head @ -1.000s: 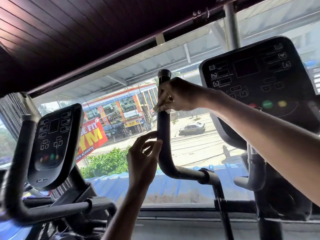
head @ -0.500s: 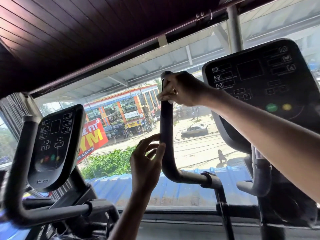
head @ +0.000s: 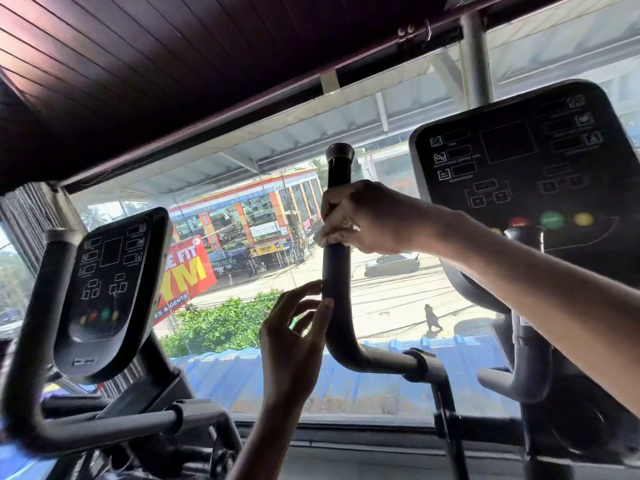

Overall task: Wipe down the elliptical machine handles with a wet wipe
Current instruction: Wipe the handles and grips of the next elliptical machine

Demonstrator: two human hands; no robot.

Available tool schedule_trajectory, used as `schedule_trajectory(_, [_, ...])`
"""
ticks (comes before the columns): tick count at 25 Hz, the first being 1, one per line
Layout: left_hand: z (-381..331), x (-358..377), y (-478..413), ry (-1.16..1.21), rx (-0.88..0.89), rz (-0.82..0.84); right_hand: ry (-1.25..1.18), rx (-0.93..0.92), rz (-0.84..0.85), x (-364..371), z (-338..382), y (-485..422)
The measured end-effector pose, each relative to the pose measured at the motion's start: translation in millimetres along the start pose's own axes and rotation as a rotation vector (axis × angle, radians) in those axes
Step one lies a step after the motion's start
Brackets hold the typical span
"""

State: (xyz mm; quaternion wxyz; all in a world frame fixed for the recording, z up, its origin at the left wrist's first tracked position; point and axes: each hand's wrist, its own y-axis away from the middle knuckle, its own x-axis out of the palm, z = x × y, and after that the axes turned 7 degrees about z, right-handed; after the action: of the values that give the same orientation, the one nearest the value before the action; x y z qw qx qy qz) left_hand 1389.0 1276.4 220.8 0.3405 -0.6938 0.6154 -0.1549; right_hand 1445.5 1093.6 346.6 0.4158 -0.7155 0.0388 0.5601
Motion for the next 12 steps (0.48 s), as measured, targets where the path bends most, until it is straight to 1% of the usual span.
schedule_trajectory(2, [2.8,-0.4,3.3,0.0,0.001,-0.004,-0.031,-0.002,-0.079,9.1,7.1,10.9])
schedule_trajectory(3, [4.0,-0.6,5.2,0.004,0.001,-0.004,-0.05,-0.018,-0.053,12.4,10.6,16.1])
schedule_trajectory(5, [6.4,-0.9,10.0,0.014,-0.006,-0.01,-0.07,-0.065,0.089,14.7,16.4,20.5])
schedule_trajectory(6, [7.5,0.0,12.4,0.016,-0.016,-0.016,-0.065,-0.063,0.095,13.9,16.1,19.6])
schedule_trajectory(8, [10.5,0.9,18.2,0.018,-0.037,-0.03,-0.047,-0.006,-0.048,11.2,13.2,16.8])
schedule_trajectory(9, [11.5,0.4,20.8,0.027,-0.04,-0.034,-0.051,0.02,-0.086,11.0,13.0,17.0])
schedule_trajectory(10, [12.4,-0.5,22.7,0.039,-0.042,-0.031,-0.064,0.01,-0.049,12.4,15.3,18.8])
schedule_trajectory(12, [13.9,-1.8,25.1,0.051,-0.05,-0.02,-0.065,-0.062,0.129,15.9,26.9,22.3])
